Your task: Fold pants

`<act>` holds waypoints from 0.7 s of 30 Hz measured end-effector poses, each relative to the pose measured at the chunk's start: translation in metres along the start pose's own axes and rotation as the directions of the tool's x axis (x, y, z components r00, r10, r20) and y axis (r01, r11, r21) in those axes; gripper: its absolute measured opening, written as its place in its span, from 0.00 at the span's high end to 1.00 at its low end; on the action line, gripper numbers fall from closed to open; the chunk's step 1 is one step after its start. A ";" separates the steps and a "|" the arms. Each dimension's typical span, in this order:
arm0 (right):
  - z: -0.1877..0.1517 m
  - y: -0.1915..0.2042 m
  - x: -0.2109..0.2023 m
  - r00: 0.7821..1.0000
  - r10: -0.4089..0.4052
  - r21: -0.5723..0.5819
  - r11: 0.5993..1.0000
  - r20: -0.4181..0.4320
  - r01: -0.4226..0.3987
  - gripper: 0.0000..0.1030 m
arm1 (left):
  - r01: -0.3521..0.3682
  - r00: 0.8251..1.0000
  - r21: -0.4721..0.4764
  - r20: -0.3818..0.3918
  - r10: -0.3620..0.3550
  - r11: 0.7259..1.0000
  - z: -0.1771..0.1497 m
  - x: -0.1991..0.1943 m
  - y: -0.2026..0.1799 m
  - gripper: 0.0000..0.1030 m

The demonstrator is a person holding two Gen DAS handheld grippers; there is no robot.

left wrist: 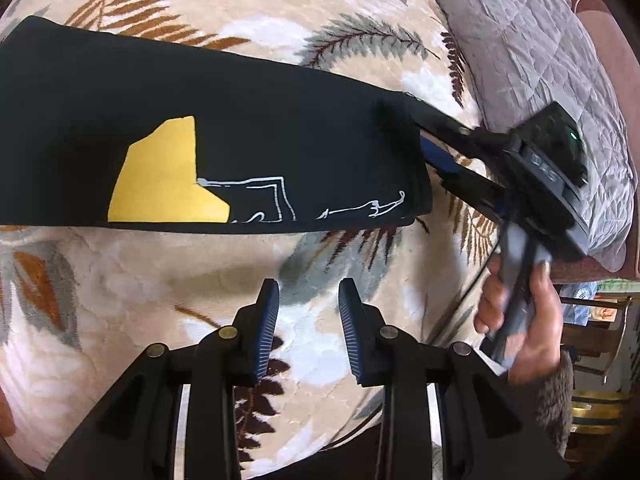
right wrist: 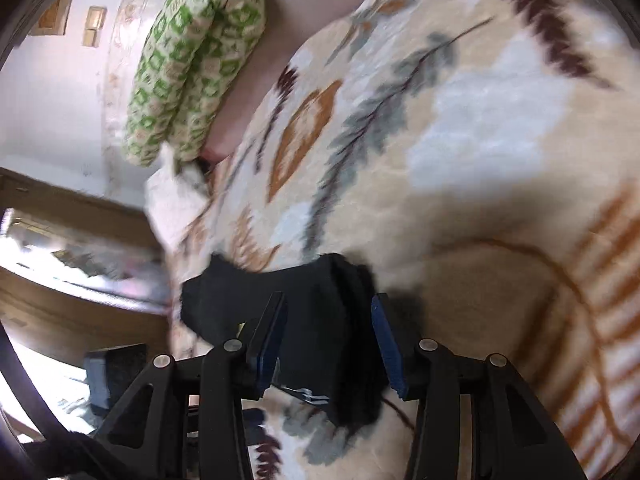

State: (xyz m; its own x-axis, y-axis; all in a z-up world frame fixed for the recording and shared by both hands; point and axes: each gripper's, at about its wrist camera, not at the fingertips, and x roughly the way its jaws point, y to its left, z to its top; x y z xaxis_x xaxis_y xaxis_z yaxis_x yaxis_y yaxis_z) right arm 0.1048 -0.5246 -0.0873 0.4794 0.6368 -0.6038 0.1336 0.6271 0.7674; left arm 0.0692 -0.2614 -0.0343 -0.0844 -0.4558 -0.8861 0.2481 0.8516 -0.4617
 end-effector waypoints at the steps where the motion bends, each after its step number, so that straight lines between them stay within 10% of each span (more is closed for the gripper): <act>1: 0.004 -0.002 0.007 0.999 0.009 -0.011 1.000 -0.037 -0.009 0.54 | 0.002 1.000 -0.001 0.003 -0.002 1.000 0.001 0.000 -0.001 0.73; 5: 0.017 -0.007 0.014 0.994 0.045 -0.040 0.998 -0.095 -0.049 0.57 | 0.009 1.000 -0.016 0.008 -0.009 1.000 0.004 0.004 -0.004 0.73; 9: 0.021 -0.003 0.013 0.989 -0.030 -0.123 0.992 -0.146 0.012 0.83 | 0.035 0.999 -0.059 0.007 -0.035 0.998 0.005 0.008 -0.004 0.73; 21: 0.026 0.004 0.003 0.987 -0.060 -0.155 0.987 -0.149 0.036 0.81 | 0.185 0.980 -0.196 0.112 -0.165 0.963 0.003 0.022 -0.030 0.73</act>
State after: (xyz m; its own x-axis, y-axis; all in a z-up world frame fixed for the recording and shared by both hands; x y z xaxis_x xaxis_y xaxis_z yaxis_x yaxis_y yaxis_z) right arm 0.1287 -0.5322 -0.0807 0.3358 0.6579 -0.6741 0.0147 0.7119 0.7022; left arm 0.0627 -0.2977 -0.0402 -0.0154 -0.6165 -0.7872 0.0346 0.7865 -0.6166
